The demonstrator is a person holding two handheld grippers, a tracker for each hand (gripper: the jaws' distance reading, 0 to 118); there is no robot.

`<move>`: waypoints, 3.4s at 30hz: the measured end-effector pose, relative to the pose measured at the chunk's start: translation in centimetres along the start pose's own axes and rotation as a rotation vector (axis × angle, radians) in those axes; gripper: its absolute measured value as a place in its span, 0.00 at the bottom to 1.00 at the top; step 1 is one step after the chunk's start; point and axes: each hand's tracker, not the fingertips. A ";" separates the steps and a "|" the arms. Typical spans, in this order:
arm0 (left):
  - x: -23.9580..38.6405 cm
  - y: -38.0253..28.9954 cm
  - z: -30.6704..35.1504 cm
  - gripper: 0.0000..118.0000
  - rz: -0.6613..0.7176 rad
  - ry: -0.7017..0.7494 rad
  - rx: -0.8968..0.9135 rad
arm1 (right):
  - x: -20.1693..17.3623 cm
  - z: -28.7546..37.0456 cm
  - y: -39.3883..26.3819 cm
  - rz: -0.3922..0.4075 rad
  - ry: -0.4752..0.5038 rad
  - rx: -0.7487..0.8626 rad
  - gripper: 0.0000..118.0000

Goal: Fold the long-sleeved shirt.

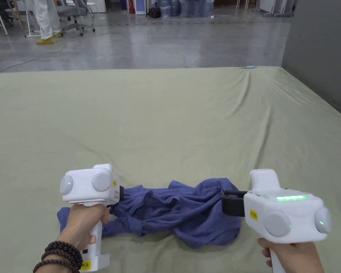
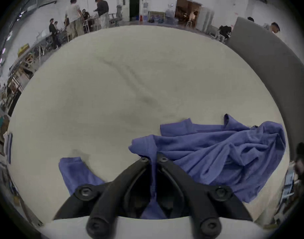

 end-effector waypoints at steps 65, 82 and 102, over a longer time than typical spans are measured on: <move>-3.4 -4.9 12.2 0.00 -0.034 -0.077 0.245 | 2.7 0.4 2.4 0.035 0.063 -0.007 0.06; -3.8 -10.0 14.2 0.70 0.002 -0.192 0.308 | 4.6 8.0 -5.7 -0.086 -0.007 0.002 0.63; 10.6 9.1 -9.8 0.94 -0.102 -0.138 0.043 | 7.8 4.4 -4.0 -0.123 0.027 -0.042 0.00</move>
